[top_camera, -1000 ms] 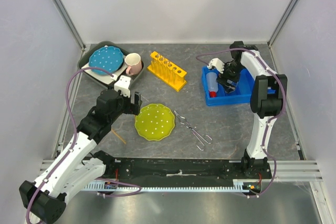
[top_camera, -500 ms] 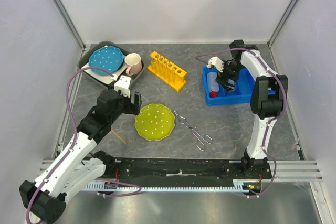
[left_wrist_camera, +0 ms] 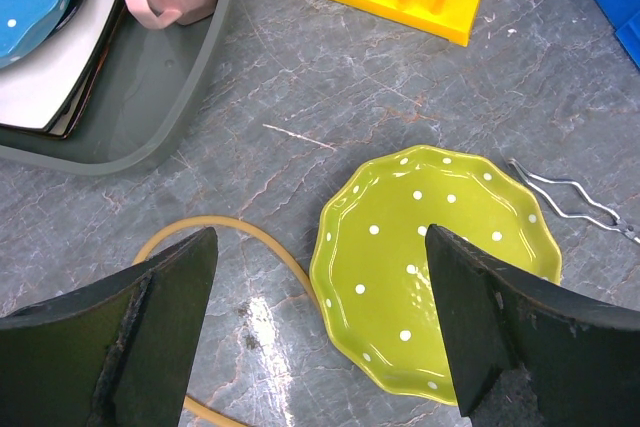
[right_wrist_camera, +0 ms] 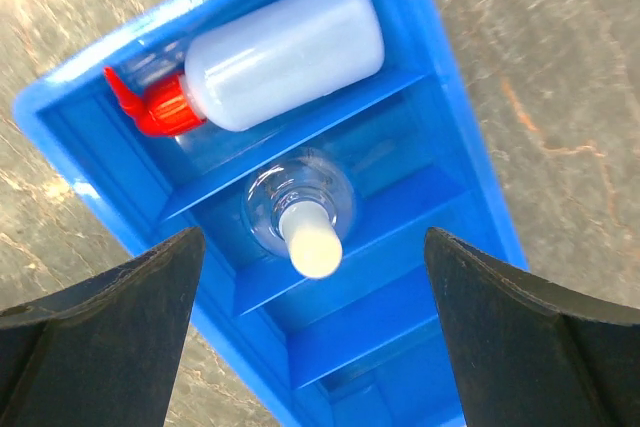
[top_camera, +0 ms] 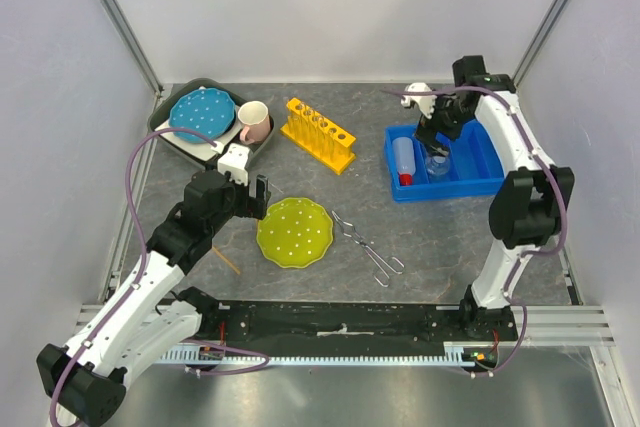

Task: Organize the chemistry lab equipment

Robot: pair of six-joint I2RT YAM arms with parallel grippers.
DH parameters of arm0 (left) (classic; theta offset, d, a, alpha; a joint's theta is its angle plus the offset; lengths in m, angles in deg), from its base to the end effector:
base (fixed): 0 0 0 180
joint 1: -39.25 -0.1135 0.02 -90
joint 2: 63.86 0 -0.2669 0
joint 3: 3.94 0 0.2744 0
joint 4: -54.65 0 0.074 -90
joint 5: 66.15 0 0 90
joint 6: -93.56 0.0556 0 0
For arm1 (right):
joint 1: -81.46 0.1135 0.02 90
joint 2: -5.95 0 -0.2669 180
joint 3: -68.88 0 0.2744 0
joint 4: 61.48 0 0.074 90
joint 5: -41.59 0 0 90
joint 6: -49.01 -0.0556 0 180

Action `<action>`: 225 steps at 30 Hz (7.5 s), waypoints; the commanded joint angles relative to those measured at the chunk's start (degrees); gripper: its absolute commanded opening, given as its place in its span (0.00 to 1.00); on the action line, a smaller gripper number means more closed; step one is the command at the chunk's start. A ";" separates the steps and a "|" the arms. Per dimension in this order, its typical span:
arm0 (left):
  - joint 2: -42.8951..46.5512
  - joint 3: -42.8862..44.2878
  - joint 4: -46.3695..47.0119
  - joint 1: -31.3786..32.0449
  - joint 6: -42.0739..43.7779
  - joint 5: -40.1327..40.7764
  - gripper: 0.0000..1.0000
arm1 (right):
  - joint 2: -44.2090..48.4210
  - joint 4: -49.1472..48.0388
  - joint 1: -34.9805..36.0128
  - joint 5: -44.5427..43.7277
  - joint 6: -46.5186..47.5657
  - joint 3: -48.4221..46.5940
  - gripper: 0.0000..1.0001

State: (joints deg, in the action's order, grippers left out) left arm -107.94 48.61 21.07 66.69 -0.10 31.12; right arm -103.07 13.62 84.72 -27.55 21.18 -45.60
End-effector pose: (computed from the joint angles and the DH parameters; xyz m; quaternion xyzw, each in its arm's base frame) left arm 0.1955 -0.0936 0.2848 0.1402 0.8311 -0.0920 0.5302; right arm 0.4221 0.0439 0.2739 -0.5501 0.7971 0.0697 0.2390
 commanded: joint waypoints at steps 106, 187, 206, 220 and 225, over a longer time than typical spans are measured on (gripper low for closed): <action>0.66 -13.72 33.22 3.49 -35.96 -27.40 0.90 | 21.38 -43.13 26.79 16.66 -59.09 33.81 0.08; -8.84 -13.81 65.33 22.30 -23.32 -22.48 0.02 | 31.67 -56.59 32.06 52.70 -63.49 52.10 0.28; 16.12 0.67 4.36 22.13 -6.64 8.01 1.00 | 33.17 -23.74 1.85 28.72 -41.79 29.97 0.00; 16.13 -2.83 -4.19 22.13 -0.47 10.93 0.99 | 8.75 7.39 -24.54 9.55 -22.45 2.17 0.03; 17.44 -3.10 -4.36 22.13 -0.38 11.36 0.98 | 3.38 7.92 -24.54 8.76 -22.45 1.13 0.04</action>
State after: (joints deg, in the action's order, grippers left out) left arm -91.81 45.70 16.48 88.83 -3.01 40.56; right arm -97.45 17.60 59.81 -17.45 -3.76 -41.07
